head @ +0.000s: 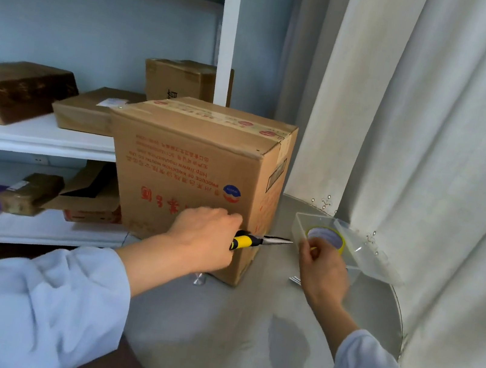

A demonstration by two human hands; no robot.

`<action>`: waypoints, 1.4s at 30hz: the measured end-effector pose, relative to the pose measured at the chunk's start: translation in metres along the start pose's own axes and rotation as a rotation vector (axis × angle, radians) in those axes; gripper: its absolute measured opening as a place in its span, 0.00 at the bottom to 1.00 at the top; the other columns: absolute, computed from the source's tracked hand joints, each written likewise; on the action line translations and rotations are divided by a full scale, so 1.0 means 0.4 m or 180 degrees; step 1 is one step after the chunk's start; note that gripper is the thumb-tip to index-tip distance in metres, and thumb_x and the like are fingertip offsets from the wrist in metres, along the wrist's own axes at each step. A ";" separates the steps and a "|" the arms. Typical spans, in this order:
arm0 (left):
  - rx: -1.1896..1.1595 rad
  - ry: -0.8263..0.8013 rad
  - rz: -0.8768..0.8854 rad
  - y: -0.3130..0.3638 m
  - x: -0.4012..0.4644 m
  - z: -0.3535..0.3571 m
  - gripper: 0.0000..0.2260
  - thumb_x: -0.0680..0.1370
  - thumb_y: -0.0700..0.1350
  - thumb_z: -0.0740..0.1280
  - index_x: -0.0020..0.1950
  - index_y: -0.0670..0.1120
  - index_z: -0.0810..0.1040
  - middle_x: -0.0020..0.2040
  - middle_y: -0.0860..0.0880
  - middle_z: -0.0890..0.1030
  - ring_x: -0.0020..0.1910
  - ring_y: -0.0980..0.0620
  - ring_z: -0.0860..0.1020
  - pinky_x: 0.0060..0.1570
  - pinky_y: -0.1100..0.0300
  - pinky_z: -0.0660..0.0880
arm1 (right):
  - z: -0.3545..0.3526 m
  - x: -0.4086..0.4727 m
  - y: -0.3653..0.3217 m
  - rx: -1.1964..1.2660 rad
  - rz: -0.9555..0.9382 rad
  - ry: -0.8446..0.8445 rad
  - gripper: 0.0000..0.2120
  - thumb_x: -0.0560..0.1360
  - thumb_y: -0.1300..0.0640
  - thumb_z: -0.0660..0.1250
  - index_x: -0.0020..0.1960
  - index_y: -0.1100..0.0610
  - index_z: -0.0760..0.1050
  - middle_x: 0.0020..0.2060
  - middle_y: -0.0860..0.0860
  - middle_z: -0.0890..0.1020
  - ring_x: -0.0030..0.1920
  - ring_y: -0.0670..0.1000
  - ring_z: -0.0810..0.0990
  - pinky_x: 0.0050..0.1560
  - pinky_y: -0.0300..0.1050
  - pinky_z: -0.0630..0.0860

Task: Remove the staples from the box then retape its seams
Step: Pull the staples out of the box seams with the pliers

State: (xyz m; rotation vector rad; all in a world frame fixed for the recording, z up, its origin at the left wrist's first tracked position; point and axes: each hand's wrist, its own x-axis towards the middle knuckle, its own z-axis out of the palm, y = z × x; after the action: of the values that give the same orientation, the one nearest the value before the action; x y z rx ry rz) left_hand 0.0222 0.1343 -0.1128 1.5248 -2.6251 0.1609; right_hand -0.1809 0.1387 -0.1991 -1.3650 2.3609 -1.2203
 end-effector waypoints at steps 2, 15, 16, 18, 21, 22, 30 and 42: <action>0.0080 0.0415 0.0031 -0.043 -0.017 -0.039 0.12 0.76 0.46 0.63 0.59 0.49 0.69 0.51 0.49 0.74 0.49 0.48 0.74 0.39 0.56 0.67 | -0.020 0.001 -0.083 0.0465 -0.0331 0.0256 0.11 0.79 0.50 0.60 0.43 0.54 0.76 0.32 0.46 0.74 0.40 0.55 0.76 0.38 0.45 0.66; -0.0308 0.1134 -0.0617 -0.253 0.022 -0.170 0.12 0.73 0.41 0.64 0.56 0.45 0.71 0.54 0.45 0.77 0.58 0.44 0.74 0.60 0.50 0.67 | -0.019 -0.042 -0.377 0.0637 -0.1607 0.0276 0.21 0.72 0.45 0.71 0.63 0.46 0.75 0.67 0.44 0.70 0.68 0.47 0.65 0.57 0.41 0.68; -0.0251 0.1125 -0.0627 -0.252 0.023 -0.171 0.09 0.73 0.41 0.63 0.53 0.45 0.71 0.48 0.48 0.76 0.52 0.46 0.74 0.59 0.51 0.67 | -0.019 -0.033 -0.377 0.0690 -0.1582 0.0356 0.18 0.72 0.48 0.71 0.61 0.46 0.77 0.65 0.45 0.72 0.66 0.48 0.68 0.57 0.40 0.67; -0.0307 0.1210 -0.0601 -0.244 0.024 -0.182 0.06 0.75 0.40 0.62 0.50 0.46 0.68 0.41 0.49 0.74 0.44 0.47 0.71 0.56 0.50 0.67 | -0.015 -0.006 -0.370 0.1035 -0.1475 0.0370 0.14 0.73 0.55 0.71 0.59 0.49 0.79 0.63 0.46 0.75 0.64 0.49 0.72 0.61 0.42 0.70; -0.0463 0.1206 -0.0393 -0.239 0.012 -0.204 0.07 0.76 0.39 0.61 0.51 0.47 0.67 0.37 0.50 0.73 0.43 0.46 0.72 0.53 0.50 0.67 | -0.012 0.035 -0.371 0.1459 -0.1083 0.0194 0.21 0.74 0.62 0.69 0.65 0.52 0.75 0.66 0.49 0.75 0.66 0.51 0.72 0.67 0.51 0.70; -0.0469 0.1117 -0.0285 -0.248 0.008 -0.211 0.08 0.76 0.38 0.61 0.52 0.48 0.68 0.36 0.51 0.72 0.42 0.47 0.72 0.51 0.52 0.67 | -0.011 0.046 -0.379 0.1374 -0.0875 0.0180 0.25 0.75 0.65 0.67 0.70 0.52 0.69 0.69 0.50 0.71 0.69 0.52 0.70 0.69 0.51 0.68; -0.0797 0.0765 -0.1024 -0.335 -0.006 -0.241 0.10 0.74 0.36 0.61 0.53 0.47 0.69 0.39 0.50 0.72 0.35 0.53 0.71 0.30 0.59 0.64 | 0.048 -0.043 -0.463 0.0359 -0.1886 0.0385 0.23 0.75 0.63 0.62 0.69 0.51 0.71 0.67 0.49 0.71 0.65 0.53 0.71 0.59 0.49 0.73; -0.1612 0.0341 -0.1258 -0.373 0.001 -0.279 0.06 0.76 0.37 0.60 0.51 0.43 0.73 0.44 0.43 0.75 0.38 0.49 0.70 0.36 0.57 0.64 | 0.032 -0.067 -0.504 -0.0276 -0.1680 -0.0406 0.30 0.77 0.53 0.62 0.76 0.48 0.57 0.78 0.50 0.54 0.76 0.59 0.53 0.73 0.55 0.58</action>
State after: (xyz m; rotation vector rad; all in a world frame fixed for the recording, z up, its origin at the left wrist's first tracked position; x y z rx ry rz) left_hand 0.1555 0.0762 0.0037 1.7254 -2.0110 -0.4076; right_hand -0.0270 0.1013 -0.0706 -2.1159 2.0517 -1.0995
